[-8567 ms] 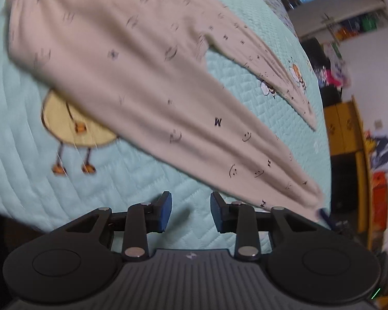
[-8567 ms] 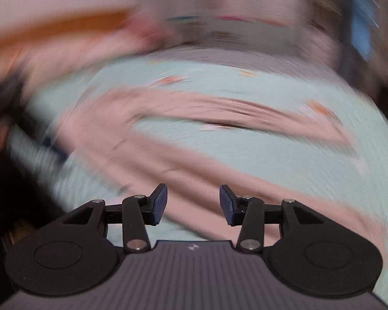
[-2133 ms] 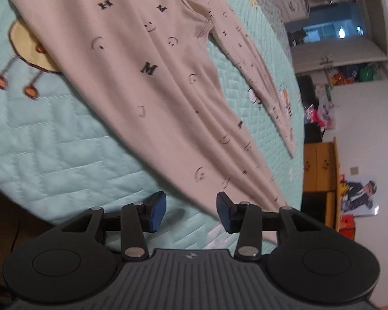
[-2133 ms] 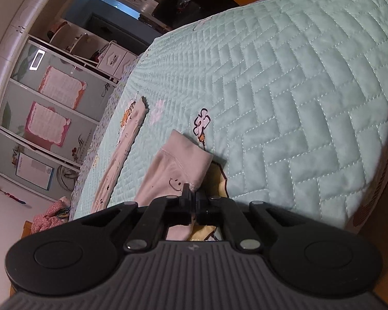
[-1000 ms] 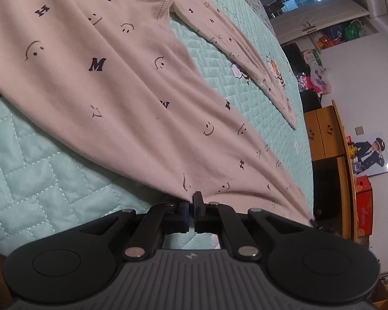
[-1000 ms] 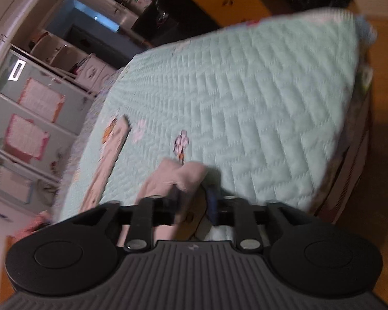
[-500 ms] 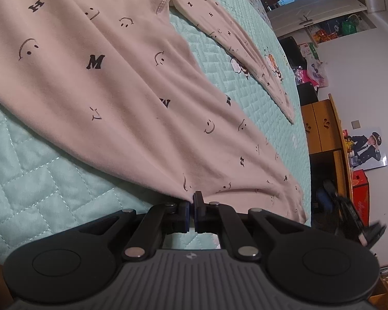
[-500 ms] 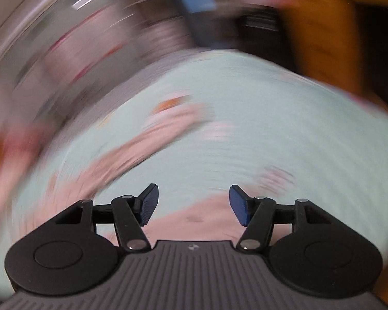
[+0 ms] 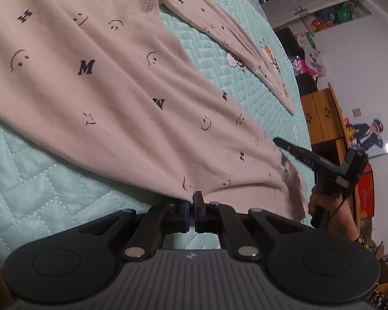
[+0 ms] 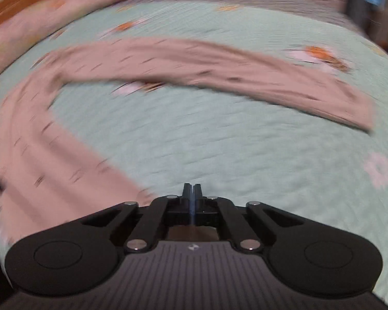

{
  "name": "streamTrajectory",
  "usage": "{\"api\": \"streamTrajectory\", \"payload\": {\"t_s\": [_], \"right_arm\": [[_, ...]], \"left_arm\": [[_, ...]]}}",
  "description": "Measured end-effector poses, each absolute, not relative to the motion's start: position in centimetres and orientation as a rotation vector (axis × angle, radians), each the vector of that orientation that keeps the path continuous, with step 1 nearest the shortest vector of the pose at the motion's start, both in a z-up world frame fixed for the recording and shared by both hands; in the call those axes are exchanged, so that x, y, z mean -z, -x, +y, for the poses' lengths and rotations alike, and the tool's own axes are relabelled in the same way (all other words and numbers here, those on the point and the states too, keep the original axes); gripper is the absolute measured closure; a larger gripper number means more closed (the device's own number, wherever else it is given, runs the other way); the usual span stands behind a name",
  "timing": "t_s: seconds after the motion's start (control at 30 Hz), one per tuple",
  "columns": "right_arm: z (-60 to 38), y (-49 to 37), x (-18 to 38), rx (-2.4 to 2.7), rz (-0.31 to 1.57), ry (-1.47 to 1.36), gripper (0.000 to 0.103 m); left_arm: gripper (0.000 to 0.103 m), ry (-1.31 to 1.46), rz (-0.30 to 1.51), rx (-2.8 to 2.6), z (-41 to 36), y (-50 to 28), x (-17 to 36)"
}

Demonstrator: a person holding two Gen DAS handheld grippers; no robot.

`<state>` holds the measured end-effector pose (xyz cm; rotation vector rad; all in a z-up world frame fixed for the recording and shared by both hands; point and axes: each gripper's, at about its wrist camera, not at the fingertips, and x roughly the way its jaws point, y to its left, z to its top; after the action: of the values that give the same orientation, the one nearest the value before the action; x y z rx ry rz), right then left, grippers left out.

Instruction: Fold clothes

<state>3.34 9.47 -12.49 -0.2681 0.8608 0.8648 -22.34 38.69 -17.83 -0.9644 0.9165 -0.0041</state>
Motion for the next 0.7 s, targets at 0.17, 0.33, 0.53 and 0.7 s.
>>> {"api": "streamTrajectory", "payload": {"t_s": [0.17,0.33,0.53,0.7], "right_arm": [[8.0,-3.9,11.8,-0.761,0.851,-0.038,0.090],[11.4,-6.4,13.4,-0.653,0.895,-0.302,0.049],[15.3,-9.4,15.4,-0.511,0.932,-0.616,0.049],[16.8,-10.5,16.4,-0.429,0.916,-0.747,0.057]], "left_arm": [[0.098,0.896,0.896,0.093,38.7,22.7,16.4],[0.095,0.836,0.861,0.206,38.6,23.2,14.6],[0.087,0.863,0.801,0.263,39.8,23.6,13.6],[0.085,0.877,0.786,0.269,41.1,23.6,13.9]]}}
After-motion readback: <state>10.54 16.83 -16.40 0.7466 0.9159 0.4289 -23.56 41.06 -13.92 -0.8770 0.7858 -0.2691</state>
